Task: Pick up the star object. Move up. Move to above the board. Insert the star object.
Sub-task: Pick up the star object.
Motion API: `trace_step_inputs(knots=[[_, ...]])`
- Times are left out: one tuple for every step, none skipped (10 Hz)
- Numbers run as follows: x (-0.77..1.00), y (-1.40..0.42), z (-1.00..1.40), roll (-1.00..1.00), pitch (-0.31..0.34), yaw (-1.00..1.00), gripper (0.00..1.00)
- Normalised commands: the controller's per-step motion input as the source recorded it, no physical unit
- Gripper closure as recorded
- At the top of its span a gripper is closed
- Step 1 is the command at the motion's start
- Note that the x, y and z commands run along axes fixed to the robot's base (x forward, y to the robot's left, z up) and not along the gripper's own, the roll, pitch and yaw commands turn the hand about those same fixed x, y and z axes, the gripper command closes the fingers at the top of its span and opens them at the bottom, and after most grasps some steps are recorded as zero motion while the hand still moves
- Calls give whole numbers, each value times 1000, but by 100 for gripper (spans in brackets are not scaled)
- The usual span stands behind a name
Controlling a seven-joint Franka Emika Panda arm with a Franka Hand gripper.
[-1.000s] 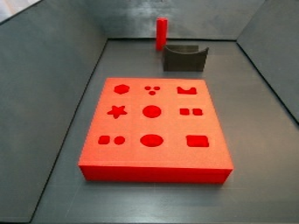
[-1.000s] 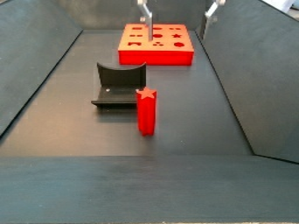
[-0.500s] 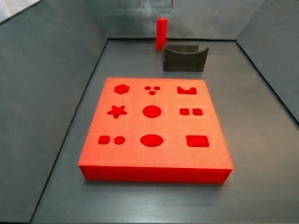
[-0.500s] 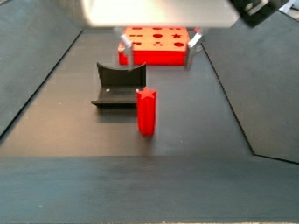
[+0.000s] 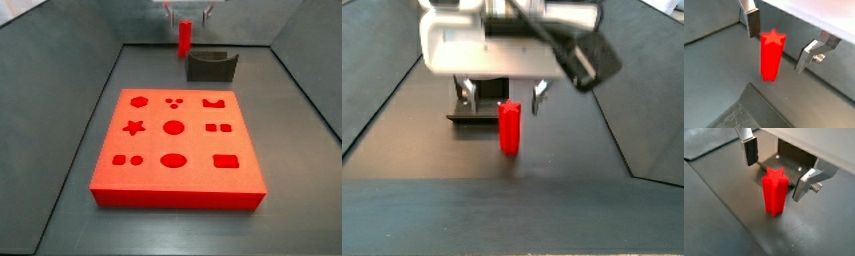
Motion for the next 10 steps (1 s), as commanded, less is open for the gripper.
trace_step_inputs(knots=[[-180, 34, -86, 66, -60, 0, 0], [0, 0, 0, 0, 0, 0, 0], [0, 0, 0, 0, 0, 0, 100], [0, 0, 0, 0, 0, 0, 100], [0, 0, 0, 0, 0, 0, 100], [0, 0, 0, 0, 0, 0, 100], [0, 0, 0, 0, 0, 0, 100], [0, 0, 0, 0, 0, 0, 100], [0, 0, 0, 0, 0, 0, 100], [0, 0, 0, 0, 0, 0, 100]])
